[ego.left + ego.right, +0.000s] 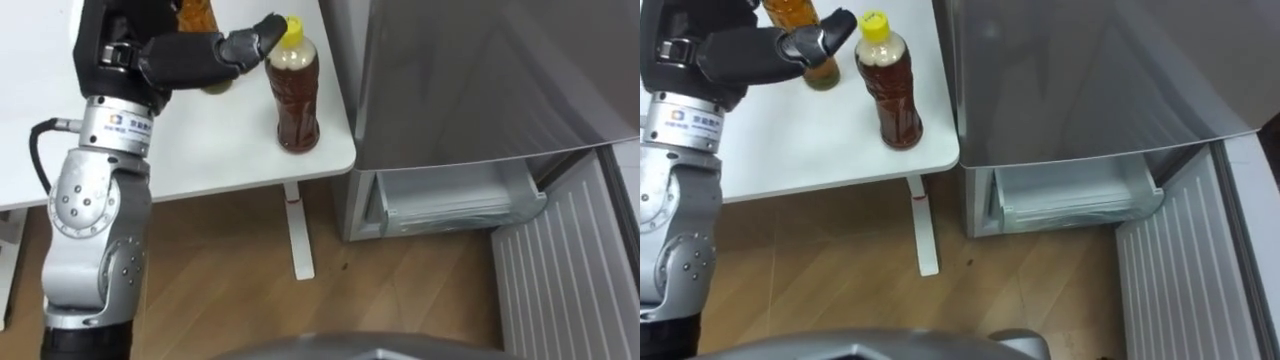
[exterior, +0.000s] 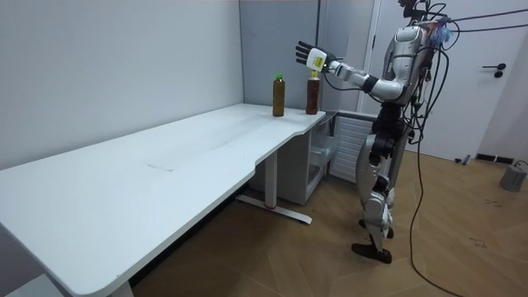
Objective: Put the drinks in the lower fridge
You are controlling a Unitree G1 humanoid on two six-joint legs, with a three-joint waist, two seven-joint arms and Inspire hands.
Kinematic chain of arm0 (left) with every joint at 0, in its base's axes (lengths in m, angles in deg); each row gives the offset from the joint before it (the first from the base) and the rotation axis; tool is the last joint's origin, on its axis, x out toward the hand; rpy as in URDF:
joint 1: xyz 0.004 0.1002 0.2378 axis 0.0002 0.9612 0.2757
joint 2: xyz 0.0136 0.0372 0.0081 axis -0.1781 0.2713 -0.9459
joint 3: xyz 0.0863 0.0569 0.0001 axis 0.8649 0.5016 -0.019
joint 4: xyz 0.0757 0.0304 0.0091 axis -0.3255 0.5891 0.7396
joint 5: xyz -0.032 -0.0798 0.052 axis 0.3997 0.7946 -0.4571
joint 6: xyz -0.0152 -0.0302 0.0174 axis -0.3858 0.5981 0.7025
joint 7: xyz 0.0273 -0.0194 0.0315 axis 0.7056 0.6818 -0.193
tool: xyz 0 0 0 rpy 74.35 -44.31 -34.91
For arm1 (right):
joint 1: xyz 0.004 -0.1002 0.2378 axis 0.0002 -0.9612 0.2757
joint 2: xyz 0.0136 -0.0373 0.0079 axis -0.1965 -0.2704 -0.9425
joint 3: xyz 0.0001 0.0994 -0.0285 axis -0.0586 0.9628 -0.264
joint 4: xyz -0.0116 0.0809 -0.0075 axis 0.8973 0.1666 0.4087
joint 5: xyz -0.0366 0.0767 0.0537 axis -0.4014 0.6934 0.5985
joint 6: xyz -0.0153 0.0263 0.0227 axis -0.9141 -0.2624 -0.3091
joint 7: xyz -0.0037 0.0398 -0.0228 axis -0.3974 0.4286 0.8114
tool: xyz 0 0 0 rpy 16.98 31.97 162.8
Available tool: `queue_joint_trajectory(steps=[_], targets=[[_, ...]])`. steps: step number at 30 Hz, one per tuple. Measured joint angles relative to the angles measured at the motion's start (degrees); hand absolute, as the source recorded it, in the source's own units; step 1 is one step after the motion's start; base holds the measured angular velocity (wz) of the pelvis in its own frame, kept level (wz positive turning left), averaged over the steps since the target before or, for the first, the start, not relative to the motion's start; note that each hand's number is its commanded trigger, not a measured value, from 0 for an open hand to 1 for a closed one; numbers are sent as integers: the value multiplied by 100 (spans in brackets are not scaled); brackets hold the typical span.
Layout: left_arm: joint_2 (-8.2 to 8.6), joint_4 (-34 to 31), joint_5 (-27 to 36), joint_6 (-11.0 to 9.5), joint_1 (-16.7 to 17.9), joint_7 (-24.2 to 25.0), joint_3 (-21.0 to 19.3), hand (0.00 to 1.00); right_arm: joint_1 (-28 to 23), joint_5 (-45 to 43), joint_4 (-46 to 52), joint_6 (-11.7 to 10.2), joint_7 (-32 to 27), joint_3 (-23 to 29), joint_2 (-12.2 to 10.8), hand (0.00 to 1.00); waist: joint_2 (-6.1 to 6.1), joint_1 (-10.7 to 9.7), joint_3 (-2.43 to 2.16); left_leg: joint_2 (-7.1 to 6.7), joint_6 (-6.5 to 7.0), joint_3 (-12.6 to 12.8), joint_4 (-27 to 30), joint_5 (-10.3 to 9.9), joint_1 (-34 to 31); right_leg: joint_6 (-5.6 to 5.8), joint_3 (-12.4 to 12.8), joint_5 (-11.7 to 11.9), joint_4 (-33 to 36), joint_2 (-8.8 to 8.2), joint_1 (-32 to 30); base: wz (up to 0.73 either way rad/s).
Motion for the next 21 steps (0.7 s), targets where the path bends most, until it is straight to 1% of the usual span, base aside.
queue_joint_trajectory(steps=[3, 5, 7, 11, 14, 17, 21], targets=[[2, 0, 4, 50, 1, 137, 86, 0, 1, 0, 2, 67, -2, 0, 41, 0, 25, 15, -16, -2, 0, -18, 4, 0, 3, -2, 1, 2, 1, -1, 4, 0], [1, 0, 4, 87, 1, 285, 114, 0, 6, 0, 18, 94, -4, -1, 77, 0, 66, 15, -43, -3, -1, -19, 25, 1, 18, -2, 2, 1, 2, -3, 8, 0], [1, -1, 15, 118, 1, 356, 150, 0, 4, 3, 54, 94, -6, -14, 104, 0, 77, 19, -49, -3, -2, -17, 27, 2, 20, -2, 1, 1, -1, -3, 10, 0], [1, -1, 44, 151, 1, 620, 278, 0, 3, 3, 129, 90, -35, -14, 143, 0, 71, 30, -46, -4, -3, -10, 29, 3, 18, -2, 2, 1, -5, -5, 9, 0], [1, -2, 57, 151, 1, 836, 303, 0, -3, 4, 190, 87, -72, -15, 142, 0, 68, 30, -44, -5, -2, -13, 29, 3, 18, -1, 5, 1, -7, -6, 9, 0], [0, -2, 109, 150, 1, 980, 303, 0, -2, 4, 195, 80, -82, -18, 143, 0, 65, 31, -42, -4, -2, -14, 28, 3, 18, -1, 32, 1, -6, -6, 9, 0], [0, -2, 113, 150, 1, 1053, 303, 0, -2, 15, 198, 80, -82, -18, 143, 0, 56, 33, -36, -5, -2, -5, 28, 4, 21, -1, 52, 1, -7, -5, 6, 0]])
